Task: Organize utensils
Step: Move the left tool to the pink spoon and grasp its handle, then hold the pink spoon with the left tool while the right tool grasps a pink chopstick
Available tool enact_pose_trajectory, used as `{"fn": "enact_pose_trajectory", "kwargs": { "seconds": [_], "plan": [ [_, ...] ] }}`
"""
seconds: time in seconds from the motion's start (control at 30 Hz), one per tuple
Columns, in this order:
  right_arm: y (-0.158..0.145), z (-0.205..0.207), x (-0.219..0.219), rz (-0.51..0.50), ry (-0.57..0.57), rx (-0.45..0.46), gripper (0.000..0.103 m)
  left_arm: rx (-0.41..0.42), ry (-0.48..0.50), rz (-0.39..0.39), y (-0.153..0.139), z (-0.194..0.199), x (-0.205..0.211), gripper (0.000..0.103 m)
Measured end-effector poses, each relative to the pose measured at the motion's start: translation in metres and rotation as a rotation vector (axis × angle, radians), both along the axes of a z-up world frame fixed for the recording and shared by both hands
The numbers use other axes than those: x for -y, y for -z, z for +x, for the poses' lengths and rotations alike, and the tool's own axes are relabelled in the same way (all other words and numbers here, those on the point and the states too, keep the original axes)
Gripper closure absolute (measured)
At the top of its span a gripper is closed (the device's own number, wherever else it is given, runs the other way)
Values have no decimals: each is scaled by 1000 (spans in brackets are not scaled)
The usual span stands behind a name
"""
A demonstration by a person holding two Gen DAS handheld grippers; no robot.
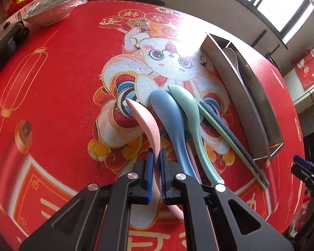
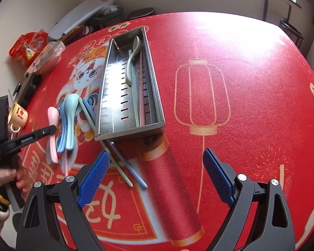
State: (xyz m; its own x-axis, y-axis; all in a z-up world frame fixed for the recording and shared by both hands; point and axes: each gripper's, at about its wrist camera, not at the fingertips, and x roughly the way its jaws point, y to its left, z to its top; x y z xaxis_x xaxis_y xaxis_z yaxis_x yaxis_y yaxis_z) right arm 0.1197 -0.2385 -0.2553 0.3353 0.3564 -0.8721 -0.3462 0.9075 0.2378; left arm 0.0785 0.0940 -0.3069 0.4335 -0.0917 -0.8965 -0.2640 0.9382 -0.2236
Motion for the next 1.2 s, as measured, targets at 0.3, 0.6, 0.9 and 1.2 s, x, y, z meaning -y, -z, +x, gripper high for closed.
{"fn": "enact_pose_trajectory", "kwargs": {
  "seconds": [0.3, 0.6, 0.9, 1.2],
  "plan": [
    [5, -2, -11, 12, -28, -17, 15, -41, 66, 83, 7, -45, 18, 96],
    [7, -26, -46, -21, -166, -6, 15, -41, 16, 24, 9, -74, 12, 96],
    [12, -50, -85, -58, -249, -23, 15, 2, 15, -19, 12, -93, 10, 96],
    [31, -74, -135, -162, -353, -38, 15, 21, 86, 2, 13, -93, 12, 94]
  ]
}}
